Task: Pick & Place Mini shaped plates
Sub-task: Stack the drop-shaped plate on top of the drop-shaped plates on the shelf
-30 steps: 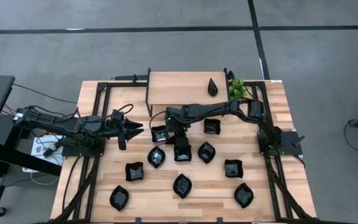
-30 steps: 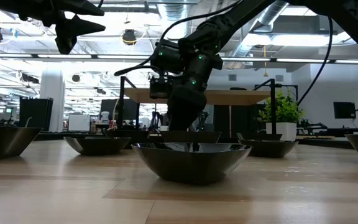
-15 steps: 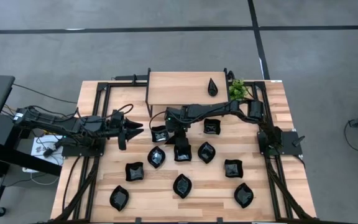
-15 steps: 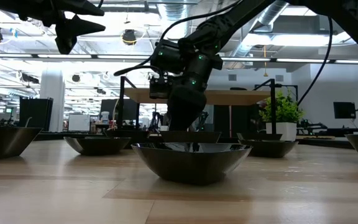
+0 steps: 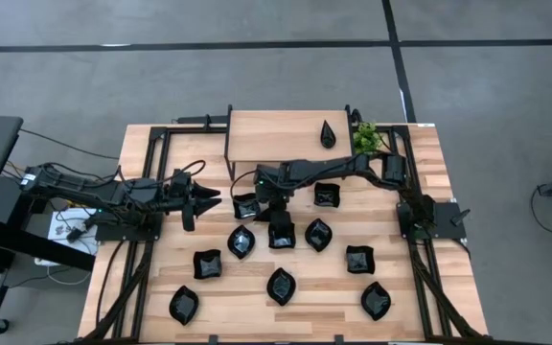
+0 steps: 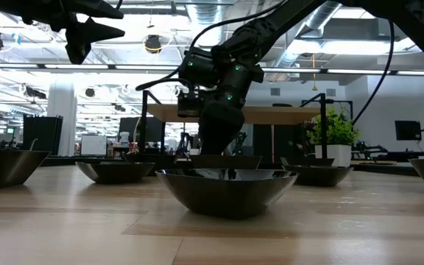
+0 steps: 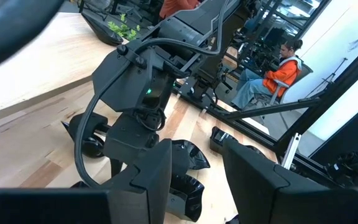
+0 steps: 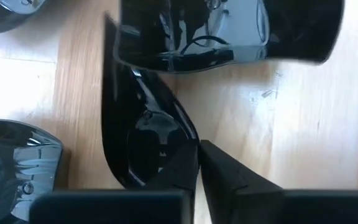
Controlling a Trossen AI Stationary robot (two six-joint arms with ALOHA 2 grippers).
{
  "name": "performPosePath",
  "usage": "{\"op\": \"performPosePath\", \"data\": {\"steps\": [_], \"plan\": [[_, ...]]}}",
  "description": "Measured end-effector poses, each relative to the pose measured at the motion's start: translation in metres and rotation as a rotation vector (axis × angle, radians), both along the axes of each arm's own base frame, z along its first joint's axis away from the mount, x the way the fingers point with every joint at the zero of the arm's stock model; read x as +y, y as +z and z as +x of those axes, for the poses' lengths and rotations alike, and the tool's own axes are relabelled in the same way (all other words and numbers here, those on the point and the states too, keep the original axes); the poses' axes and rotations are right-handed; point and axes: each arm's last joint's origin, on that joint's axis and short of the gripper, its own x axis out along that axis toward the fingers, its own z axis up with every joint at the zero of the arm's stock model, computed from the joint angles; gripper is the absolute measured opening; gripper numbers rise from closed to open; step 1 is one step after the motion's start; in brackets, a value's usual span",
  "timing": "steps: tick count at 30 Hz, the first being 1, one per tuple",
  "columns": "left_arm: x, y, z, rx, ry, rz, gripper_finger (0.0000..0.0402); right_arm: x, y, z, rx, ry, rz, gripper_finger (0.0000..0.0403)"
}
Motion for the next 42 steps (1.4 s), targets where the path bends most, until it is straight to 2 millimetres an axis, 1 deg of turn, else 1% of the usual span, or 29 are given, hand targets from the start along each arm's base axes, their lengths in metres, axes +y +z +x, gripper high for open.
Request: {"op": "performPosePath", "data": {"steps": [2,7,16,27,32,37,40,42], "plan": [[0.000,0.000,0.000,0.000,0.000,0.000,0.0145,0.000,0.000,0.000,-0.001,0.001,0.002,0.0004],[0.000,0.000,0.000,0.000,0.000,0.000,0.0145,0.000,0.000,0.000,0.004,0.001,0.002,0.0009],[0.000,0.000,0.000,0.000,0.000,0.000,0.0145,-0.001,0.003,-0.004,0.034,0.005,-0.004,0.0002],[0.000,0.000,0.000,-0.002,-0.001,0.007,0.0145,-0.006,0.034,-0.004,0.110,0.025,-0.119,0.0001],[0.000,0.001,0.000,-0.007,-0.001,0.006,0.0145,-0.007,0.042,-0.011,0.216,0.055,-0.167,0.0001],[0.000,0.001,0.000,-0.010,-0.002,0.012,0.0145,-0.010,0.052,-0.020,0.319,0.037,-0.142,0.0000],[0.000,0.002,0.000,-0.015,-0.002,0.011,0.0145,-0.009,0.065,-0.024,0.333,-0.011,-0.108,0.0000],[0.000,0.002,0.000,-0.015,-0.002,0.011,0.0145,-0.009,0.084,-0.028,0.302,-0.055,-0.079,0.0000]]}}
